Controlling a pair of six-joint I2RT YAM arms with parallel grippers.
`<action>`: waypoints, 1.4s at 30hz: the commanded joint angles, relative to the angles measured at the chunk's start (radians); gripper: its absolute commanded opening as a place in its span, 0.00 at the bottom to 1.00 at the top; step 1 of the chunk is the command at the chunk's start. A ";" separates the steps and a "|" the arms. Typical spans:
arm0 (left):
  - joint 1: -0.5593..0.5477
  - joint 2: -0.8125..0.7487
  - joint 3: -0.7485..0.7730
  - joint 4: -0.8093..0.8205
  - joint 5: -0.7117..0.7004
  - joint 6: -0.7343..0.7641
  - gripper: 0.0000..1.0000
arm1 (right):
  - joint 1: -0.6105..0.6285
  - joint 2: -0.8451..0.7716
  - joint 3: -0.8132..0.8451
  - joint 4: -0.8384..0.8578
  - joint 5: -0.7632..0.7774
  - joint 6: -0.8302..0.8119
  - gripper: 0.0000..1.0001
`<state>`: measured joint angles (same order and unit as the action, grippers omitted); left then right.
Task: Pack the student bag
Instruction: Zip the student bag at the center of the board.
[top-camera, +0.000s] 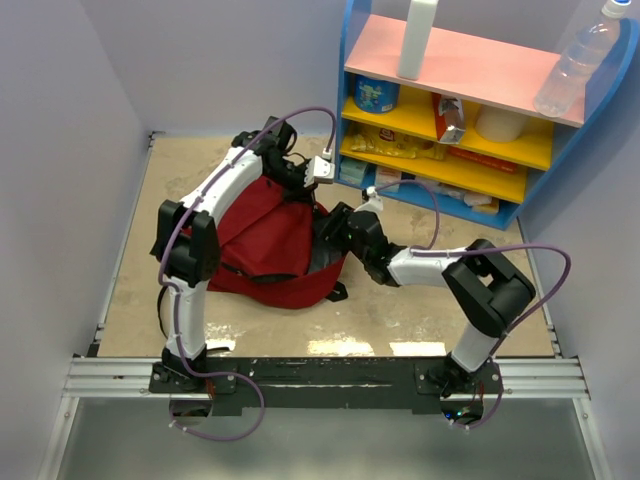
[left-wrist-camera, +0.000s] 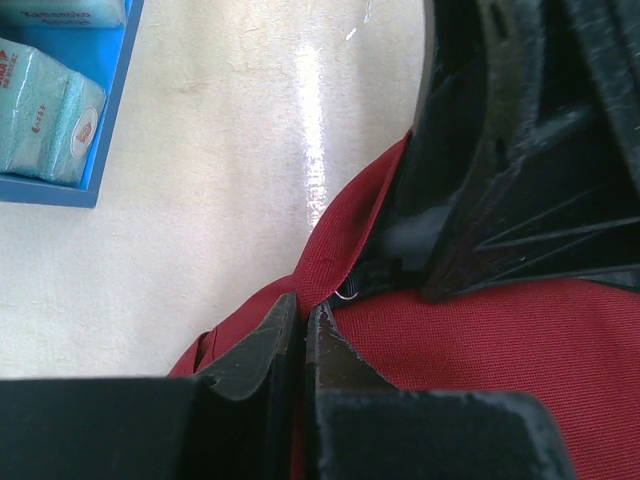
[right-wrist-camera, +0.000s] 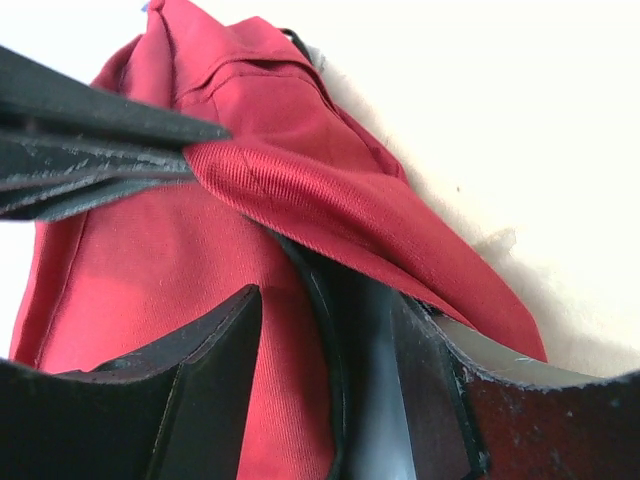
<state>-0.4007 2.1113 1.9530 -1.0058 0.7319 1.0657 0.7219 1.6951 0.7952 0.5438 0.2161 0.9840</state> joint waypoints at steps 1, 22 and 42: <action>-0.004 -0.077 -0.014 -0.077 0.067 -0.003 0.08 | 0.001 0.049 0.025 0.198 0.022 0.021 0.57; -0.004 -0.089 -0.036 -0.062 0.066 -0.007 0.08 | -0.001 0.041 0.024 0.254 -0.006 0.036 0.25; -0.004 -0.105 -0.078 0.025 0.044 -0.061 0.08 | -0.006 -0.086 -0.002 0.104 -0.064 0.016 0.00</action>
<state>-0.4015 2.0655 1.8980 -0.9977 0.7376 1.0470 0.7208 1.6772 0.7918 0.6811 0.1650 1.0161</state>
